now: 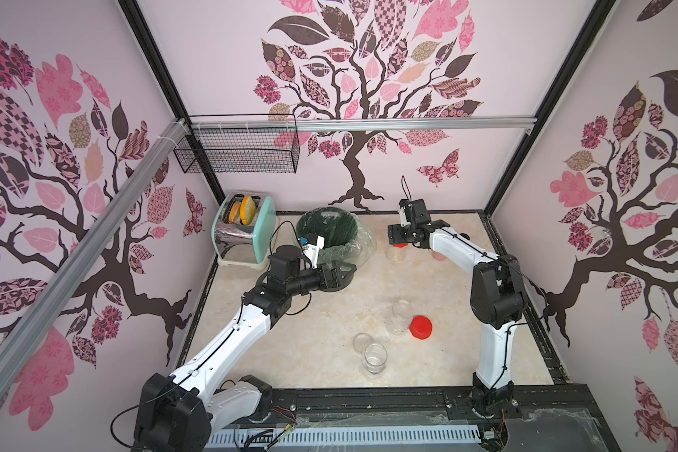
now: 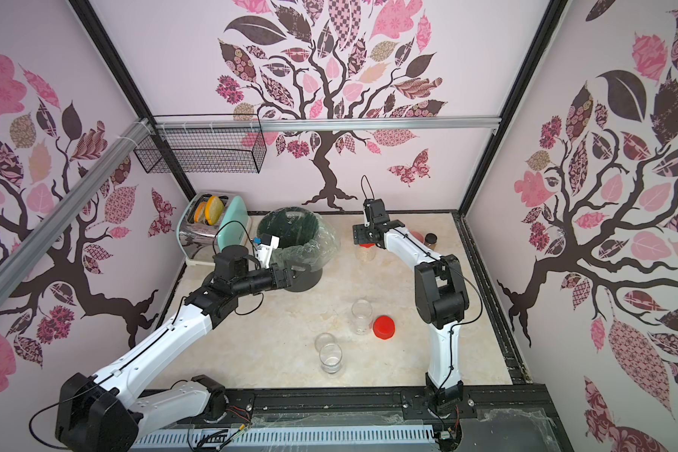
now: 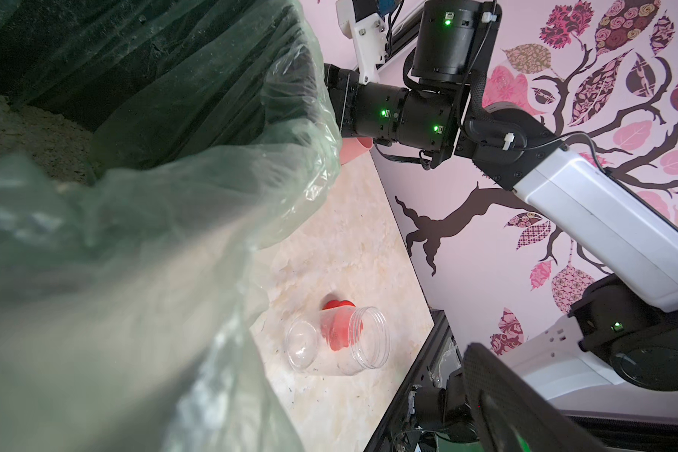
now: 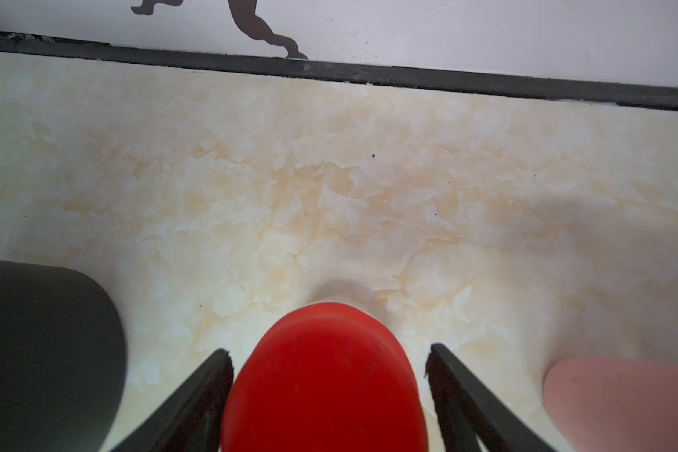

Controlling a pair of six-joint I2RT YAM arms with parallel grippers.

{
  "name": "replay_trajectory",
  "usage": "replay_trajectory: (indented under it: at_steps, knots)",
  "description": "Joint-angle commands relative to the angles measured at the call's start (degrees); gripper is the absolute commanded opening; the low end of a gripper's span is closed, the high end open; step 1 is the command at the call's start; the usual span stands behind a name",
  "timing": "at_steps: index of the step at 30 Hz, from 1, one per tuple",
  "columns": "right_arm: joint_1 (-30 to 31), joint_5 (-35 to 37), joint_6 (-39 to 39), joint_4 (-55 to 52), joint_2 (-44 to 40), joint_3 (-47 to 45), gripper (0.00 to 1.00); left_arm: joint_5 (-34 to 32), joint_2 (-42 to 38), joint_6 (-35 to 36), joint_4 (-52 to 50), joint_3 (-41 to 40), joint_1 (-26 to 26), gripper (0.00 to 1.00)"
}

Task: Empty expired oatmeal from jars
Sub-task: Pick up the jar from the center of the board.

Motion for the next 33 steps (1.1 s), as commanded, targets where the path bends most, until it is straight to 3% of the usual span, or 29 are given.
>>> replay_trajectory:
  at_steps: [1,17,28,33]
  knots:
    - [-0.15,-0.27,-0.04,-0.66,-1.21,-0.84,0.81,-0.25,-0.93,0.30,0.61,-1.32,-0.38,0.98]
    - [-0.20,0.04,0.90,-0.86,-5.68,-3.06,0.60,-1.95,-6.38,2.37,-1.78,-4.89,-1.02,0.98]
    - [-0.06,-3.72,3.97,-3.32,-23.65,-13.76,0.58,-11.34,-14.82,9.05,-7.67,-7.94,-8.37,0.98]
    - [1.38,-4.63,5.02,-4.99,-34.72,-20.64,0.58,-10.31,-18.45,9.38,-10.46,-8.32,-10.49,0.98]
